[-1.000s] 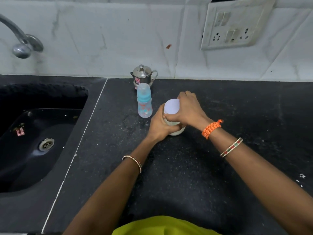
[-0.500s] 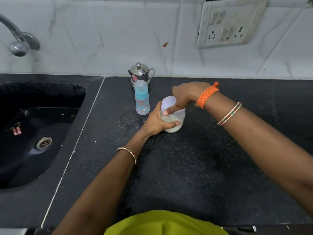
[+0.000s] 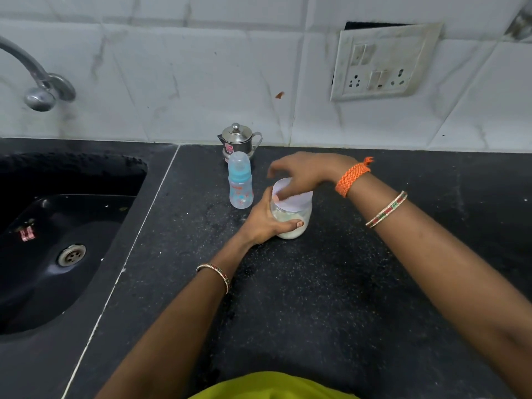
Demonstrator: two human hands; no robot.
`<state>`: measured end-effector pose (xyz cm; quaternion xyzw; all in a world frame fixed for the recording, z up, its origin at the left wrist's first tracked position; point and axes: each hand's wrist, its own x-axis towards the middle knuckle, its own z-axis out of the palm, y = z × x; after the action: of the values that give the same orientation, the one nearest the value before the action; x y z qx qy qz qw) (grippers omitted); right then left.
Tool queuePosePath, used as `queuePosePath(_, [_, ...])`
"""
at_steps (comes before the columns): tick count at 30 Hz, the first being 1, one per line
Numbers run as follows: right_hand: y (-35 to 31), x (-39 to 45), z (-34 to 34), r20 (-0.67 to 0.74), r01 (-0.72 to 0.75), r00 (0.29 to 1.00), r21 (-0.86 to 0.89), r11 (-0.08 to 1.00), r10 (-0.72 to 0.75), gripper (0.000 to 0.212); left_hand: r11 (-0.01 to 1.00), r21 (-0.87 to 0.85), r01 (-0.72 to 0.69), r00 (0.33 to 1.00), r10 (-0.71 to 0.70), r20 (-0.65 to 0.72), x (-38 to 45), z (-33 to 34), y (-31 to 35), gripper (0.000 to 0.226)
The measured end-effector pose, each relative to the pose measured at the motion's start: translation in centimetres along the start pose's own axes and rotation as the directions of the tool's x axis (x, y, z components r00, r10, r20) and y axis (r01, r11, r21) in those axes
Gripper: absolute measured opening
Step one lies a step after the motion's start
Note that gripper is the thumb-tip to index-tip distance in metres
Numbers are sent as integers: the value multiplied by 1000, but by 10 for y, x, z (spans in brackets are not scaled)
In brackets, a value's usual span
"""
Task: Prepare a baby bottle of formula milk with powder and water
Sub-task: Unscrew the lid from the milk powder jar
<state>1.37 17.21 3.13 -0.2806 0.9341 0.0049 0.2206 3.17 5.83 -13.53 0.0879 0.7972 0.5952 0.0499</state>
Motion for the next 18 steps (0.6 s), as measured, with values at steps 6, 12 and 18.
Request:
queuePosePath(6, [-6,-3,13,-106,-276,960,-192,942,260,41,1000,10,-1,1000,1,-2,1,0,-2,86])
queuePosePath(12, [0,0,-1,122,-40,990,-220,975,68,71,1000,-16,13,1000,-12,8,2,0,-2,101])
queuePosePath(18, [-6,0,8,-103,-161,982,-23,987,158,48,1000,-1,4,1000,-4,17,1,1,-3,95])
